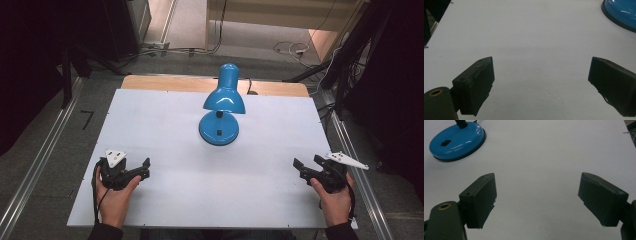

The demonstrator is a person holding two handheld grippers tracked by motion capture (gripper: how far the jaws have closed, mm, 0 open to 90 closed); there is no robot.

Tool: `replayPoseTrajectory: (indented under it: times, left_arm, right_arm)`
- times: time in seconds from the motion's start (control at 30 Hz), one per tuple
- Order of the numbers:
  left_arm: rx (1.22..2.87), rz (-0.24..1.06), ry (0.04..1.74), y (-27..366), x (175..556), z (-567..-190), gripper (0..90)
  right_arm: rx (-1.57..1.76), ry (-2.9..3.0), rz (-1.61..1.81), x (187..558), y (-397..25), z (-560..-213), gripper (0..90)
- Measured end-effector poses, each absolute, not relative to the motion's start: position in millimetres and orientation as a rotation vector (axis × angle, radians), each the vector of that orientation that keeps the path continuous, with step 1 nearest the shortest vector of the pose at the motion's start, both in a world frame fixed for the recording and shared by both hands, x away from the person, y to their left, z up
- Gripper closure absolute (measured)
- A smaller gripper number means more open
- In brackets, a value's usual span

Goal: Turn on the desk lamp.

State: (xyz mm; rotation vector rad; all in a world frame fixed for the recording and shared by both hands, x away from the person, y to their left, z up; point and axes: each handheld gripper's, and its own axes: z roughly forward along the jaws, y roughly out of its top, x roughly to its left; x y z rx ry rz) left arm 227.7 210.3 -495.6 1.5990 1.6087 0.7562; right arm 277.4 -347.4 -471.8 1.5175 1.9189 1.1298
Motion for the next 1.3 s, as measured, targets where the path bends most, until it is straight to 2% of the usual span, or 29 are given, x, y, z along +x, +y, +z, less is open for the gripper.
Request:
replayPoseTrajectory:
  times: [1.3]
  left_arm:
    - [1.587, 0.725, 1.587, 212.8, 223.1, -494.4, 7.3]
  right_arm:
    - [1.401, 2.064, 1.105, 302.0, -272.8, -472.2, 13.6]
